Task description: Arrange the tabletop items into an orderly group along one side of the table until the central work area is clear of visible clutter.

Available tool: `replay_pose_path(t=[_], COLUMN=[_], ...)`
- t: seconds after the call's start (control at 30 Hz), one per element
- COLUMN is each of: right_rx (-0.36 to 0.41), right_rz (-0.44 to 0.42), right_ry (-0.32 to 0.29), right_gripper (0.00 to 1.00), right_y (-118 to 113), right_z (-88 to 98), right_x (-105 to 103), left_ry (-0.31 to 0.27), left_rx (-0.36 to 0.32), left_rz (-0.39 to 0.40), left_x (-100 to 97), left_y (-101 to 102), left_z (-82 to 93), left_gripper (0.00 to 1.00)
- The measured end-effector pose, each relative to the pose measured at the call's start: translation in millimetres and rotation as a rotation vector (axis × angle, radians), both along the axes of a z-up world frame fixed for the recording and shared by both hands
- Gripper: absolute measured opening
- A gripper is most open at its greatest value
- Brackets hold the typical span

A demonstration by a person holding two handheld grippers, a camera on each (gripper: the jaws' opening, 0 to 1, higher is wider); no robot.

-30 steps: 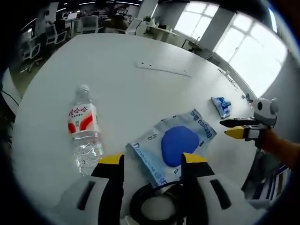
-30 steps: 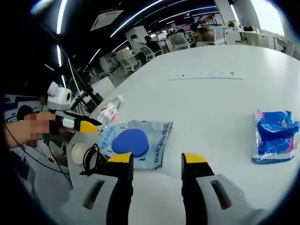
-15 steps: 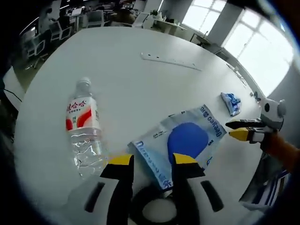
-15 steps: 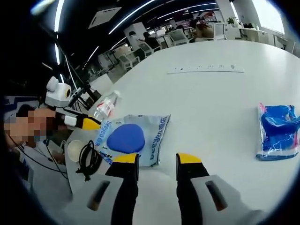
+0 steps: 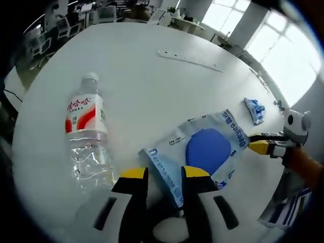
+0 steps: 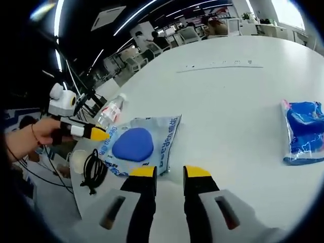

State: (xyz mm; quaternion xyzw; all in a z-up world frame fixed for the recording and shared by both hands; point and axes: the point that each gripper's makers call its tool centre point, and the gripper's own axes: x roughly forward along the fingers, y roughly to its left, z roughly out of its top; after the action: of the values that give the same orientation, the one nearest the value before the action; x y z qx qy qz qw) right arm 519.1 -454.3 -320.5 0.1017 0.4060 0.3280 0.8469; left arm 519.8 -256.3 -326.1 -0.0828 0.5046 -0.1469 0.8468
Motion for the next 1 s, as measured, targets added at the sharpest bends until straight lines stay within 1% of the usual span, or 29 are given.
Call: replay_pose_path(t=[0.13,0.23,0.33,0.53,0.67,0.73,1.0], right_rx=[0.001,0.0,0.001,-0.003,-0.001,-0.001,-0.003], right_rz=[0.001,0.006,0.009,0.005,0.006,0.005,0.007], right_ry=[0.006,0.009,0.012,0.008,0.007,0.005,-0.004], right_gripper=[0.12,0.07,0.03,0.01,0.0,0.0,0.0], right_y=[2.1,3.5,5.4,5.9,6.3,6.2,6.3], right_z=[-2.0,-4.0,-4.8,-5.2,-3.8,-3.7,-1.5], right_x=[0.4,0.5,0.0,0.7,0.9,0.9,-1.0], left_ry=[0.01,0.011,0.014,0.017,0.019,0.016,0.004], left_rx=[-0.003,-0.009,-0.015,-0.032,-0.055,-0.046,-0.056], left_rz=[0.004,0.007,0.009,0.017,0.017,0.004,-0.007], left_x=[-1.1,-1.5,-2.1,-2.1,-1.7,-1.7,2.2], left_y=[1.5,1.3,2.5,1.4,-0.9,-1.3,-3.7], left_z=[-4.2,-4.3,-7.4,-8.4,-7.4,-7.0,-4.2], left_gripper=[0.2,0.16,0.1,0.07,0.04,0.04,0.01])
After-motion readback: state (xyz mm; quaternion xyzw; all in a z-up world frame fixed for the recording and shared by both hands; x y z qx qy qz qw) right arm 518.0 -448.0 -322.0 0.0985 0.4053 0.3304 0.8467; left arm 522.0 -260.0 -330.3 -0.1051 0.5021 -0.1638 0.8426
